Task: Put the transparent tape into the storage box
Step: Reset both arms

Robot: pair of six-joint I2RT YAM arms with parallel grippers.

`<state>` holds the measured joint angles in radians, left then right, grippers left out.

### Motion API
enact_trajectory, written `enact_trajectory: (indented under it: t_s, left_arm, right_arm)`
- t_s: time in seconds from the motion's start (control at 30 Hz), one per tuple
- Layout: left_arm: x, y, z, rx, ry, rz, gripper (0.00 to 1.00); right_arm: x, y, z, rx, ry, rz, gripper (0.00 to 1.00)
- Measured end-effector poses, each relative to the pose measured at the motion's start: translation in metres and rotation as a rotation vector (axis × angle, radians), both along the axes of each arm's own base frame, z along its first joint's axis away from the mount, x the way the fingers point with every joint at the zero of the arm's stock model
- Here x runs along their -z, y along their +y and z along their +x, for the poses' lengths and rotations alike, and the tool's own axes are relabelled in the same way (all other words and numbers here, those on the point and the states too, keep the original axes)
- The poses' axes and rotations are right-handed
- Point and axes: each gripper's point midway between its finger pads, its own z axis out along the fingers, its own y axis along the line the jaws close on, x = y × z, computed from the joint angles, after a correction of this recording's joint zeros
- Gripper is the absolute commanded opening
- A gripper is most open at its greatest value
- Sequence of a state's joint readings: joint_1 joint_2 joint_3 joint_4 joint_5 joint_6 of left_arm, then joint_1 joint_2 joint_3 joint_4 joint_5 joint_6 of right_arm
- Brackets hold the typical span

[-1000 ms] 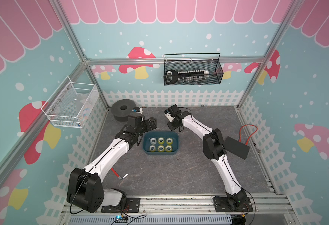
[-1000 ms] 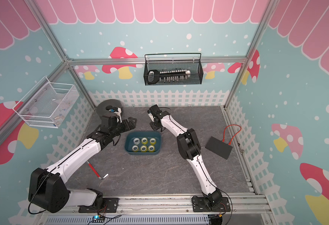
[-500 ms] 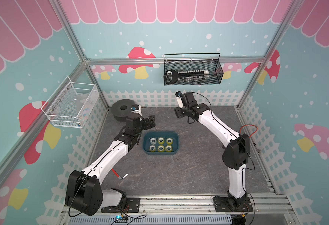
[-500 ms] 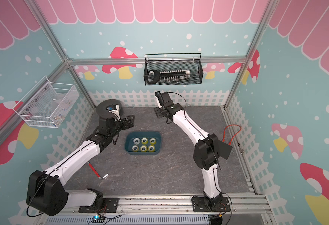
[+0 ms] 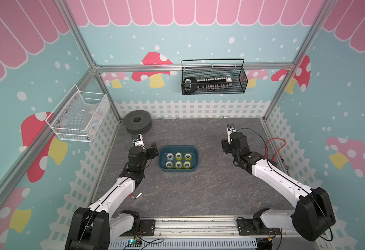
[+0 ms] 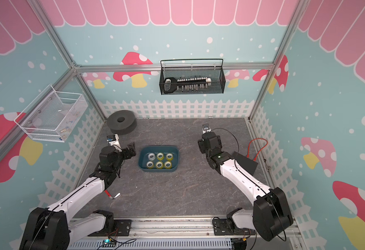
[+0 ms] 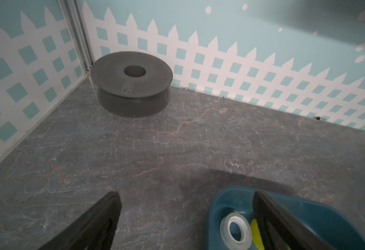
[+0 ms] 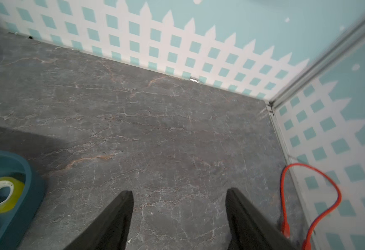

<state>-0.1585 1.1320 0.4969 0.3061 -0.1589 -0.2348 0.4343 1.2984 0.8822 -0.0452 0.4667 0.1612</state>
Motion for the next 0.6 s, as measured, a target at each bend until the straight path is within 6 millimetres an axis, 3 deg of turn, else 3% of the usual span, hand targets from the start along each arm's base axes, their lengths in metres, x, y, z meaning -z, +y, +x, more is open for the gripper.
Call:
enact_trajectory:
  t_s: [0.23,0.6]
  left_arm:
    - [0.018,0.002,-0.017,0.029,-0.064,0.035,0.99]
    - [0.012,0.013,-0.015,0.007,-0.154,0.035,0.99]
  right_arm:
    - [0.037,-0.073,-0.013,0.202,-0.027,0.07,0.99]
    - [0.063,-0.137,-0.016,0.351,-0.14,0.094,0.99]
